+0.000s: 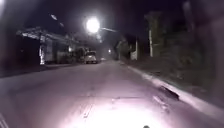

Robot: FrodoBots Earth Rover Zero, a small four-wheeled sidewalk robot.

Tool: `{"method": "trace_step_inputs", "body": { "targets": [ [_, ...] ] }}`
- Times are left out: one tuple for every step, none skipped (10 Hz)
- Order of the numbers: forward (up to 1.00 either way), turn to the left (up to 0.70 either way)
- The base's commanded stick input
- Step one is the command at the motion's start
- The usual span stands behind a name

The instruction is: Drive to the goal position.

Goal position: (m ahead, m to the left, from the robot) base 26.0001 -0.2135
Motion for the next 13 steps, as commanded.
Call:
{"method": "trace_step_inputs", "body": {
  "targets": [
    [0.7,0.0],
    [0.7,0.0],
    [0.7,-0.19],
    [0.7,-0.35],
    [0.7,-0.27],
    [0.7,-0.12],
    [0.7,0.0],
    [0.7,0.0],
    [0.7,0.0],
    [0.7,0.0],
    [0.7,0.0],
    [0.7,0.0],
    [0.7,0.0]
  ]
}}
